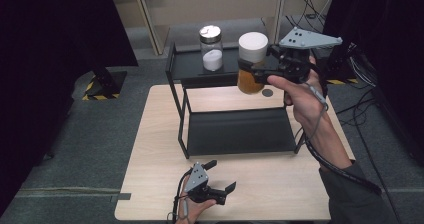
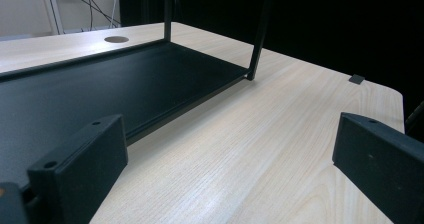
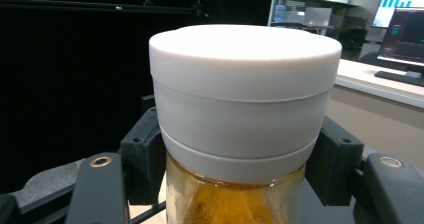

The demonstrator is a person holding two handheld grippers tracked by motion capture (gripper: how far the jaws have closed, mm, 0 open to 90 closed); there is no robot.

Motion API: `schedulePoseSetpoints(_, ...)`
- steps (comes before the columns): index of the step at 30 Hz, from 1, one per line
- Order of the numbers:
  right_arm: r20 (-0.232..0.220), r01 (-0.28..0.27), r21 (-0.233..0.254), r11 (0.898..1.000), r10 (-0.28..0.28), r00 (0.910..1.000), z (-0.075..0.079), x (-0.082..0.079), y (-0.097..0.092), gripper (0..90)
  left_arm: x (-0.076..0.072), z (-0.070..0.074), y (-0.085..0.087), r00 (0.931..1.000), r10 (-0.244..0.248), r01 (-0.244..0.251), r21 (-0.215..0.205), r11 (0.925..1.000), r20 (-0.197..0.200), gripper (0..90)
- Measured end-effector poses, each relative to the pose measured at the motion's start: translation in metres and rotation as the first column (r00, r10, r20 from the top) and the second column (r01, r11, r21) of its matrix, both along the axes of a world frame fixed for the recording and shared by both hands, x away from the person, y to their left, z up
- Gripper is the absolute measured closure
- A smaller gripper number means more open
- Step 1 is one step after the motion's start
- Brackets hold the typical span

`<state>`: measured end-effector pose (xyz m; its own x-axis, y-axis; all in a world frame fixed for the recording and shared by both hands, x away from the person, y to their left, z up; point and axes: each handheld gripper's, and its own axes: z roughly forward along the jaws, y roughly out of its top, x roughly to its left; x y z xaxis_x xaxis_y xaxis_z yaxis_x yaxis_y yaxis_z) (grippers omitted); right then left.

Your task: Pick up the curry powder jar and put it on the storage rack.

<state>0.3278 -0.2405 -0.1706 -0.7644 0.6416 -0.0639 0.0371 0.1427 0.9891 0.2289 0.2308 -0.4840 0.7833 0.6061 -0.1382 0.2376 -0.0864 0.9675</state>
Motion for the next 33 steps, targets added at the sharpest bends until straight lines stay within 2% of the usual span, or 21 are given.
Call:
schedulePoseSetpoints(12,-0.02,0.069,0.003,0.998,-0.069,0.9974,0.01,0.02,0.017,35.6,0.0,0.0,0.001,1.0,0.001,-0.001,0.003,1.0,-0.001,0.5)
schedulePoseSetpoints(20,-0.032,0.136,0.006,0.991,-0.136,0.9902,0.012,0.035,0.028,35.6,0.0,0.0,0.002,1.0,0.006,-0.006,-0.001,1.0,0.002,0.5)
schedulePoseSetpoints(33,-0.033,0.19,0.015,0.982,-0.189,0.9814,0.005,0.052,0.042,35.6,0.0,0.0,0.003,1.0,0.004,-0.004,-0.003,1.0,0.005,0.5)
